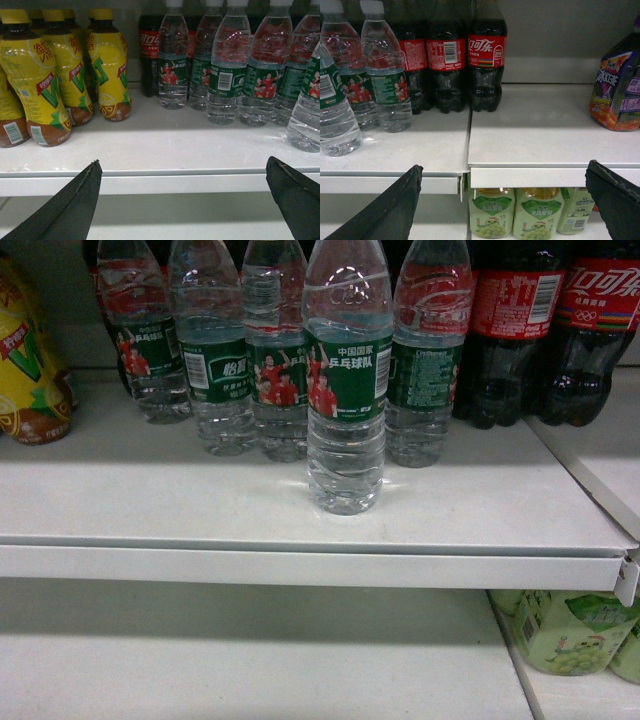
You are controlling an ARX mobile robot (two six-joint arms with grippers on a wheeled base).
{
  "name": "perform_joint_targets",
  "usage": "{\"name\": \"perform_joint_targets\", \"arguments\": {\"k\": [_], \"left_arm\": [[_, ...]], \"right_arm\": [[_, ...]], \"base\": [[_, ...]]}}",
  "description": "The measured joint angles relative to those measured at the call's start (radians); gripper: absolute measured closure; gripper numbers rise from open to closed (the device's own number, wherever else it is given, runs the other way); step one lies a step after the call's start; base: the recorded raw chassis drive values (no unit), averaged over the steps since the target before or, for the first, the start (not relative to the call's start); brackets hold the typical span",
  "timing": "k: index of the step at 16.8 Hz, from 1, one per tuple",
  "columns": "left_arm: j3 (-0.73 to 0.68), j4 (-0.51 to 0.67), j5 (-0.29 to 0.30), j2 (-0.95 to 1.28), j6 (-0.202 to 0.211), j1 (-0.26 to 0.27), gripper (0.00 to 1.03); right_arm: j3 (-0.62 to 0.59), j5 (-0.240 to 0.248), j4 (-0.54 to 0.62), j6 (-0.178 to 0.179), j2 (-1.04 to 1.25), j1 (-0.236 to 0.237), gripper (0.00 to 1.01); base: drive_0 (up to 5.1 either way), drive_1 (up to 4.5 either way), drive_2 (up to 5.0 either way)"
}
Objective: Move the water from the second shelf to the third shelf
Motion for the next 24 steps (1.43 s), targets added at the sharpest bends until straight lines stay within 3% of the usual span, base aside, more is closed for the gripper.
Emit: {"name": "perform_joint_targets", "arguments": {"k": [20, 21, 22, 23, 24], "left_arm": [[0.000, 0.000, 0.000, 0.000, 0.000, 0.000, 0.05], [0.000, 0.000, 0.000, 0.000, 0.000, 0.000, 0.05], [0.000, 0.000, 0.000, 0.000, 0.000, 0.000, 0.05], [0.000, 0.000, 0.000, 0.000, 0.000, 0.000, 0.05], [0.000, 0.000, 0.000, 0.000, 0.000, 0.000, 0.05]], "right_arm": [[0.000, 0.000, 0.000, 0.000, 0.000, 0.000, 0.03], [0.001, -0.008, -0.010, 0.012, 0.002, -0.002, 0.03], [0.018, -0.086, -0.074, 0.090, 0.042, -0.032, 0.03], [0.026, -0.127, -0.035, 0.179, 0.119, -0.053, 0.03], [0.043, -0.164, 0.051, 0.240, 0.194, -0.080, 0.03]], "base": [[0.0, 0.00, 0.0], [0.0, 0.00, 0.0], [0.0, 0.00, 0.0], [0.0, 0.00, 0.0], [0.0, 0.00, 0.0]]}}
